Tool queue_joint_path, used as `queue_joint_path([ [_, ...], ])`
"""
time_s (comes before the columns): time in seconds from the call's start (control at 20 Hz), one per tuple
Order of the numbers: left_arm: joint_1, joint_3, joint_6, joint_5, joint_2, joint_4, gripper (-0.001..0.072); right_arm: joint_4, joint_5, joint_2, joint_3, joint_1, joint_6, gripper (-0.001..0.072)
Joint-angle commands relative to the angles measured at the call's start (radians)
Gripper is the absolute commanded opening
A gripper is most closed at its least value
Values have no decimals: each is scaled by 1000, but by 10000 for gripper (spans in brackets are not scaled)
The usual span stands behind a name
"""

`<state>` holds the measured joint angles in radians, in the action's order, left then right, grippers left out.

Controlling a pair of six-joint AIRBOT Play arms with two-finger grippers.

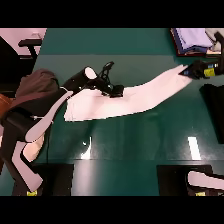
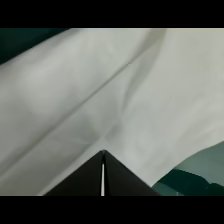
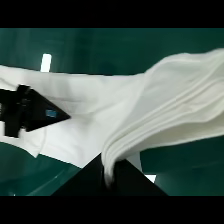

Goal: Fold the shirts.

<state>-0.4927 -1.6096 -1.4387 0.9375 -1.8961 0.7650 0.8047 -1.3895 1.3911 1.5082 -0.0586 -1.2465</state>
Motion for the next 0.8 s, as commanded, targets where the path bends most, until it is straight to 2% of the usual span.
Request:
queue_joint_path([
  [0.0, -32, -38, -30, 31, -49, 33, 28, -2, -6, -35, 113, 135, -31, 14],
  [0.45, -35, -69, -46, 63, -49, 99, 29, -2, 79, -32, 253, 363, -52, 14],
  [0.6, 11, -205, -49, 177, -38, 193, 29, -35, 116, -13, 269, 433, -55, 15],
  [0.75, 129, -328, -54, 300, 47, 303, 29, -116, 179, 41, 270, 531, -54, 15],
])
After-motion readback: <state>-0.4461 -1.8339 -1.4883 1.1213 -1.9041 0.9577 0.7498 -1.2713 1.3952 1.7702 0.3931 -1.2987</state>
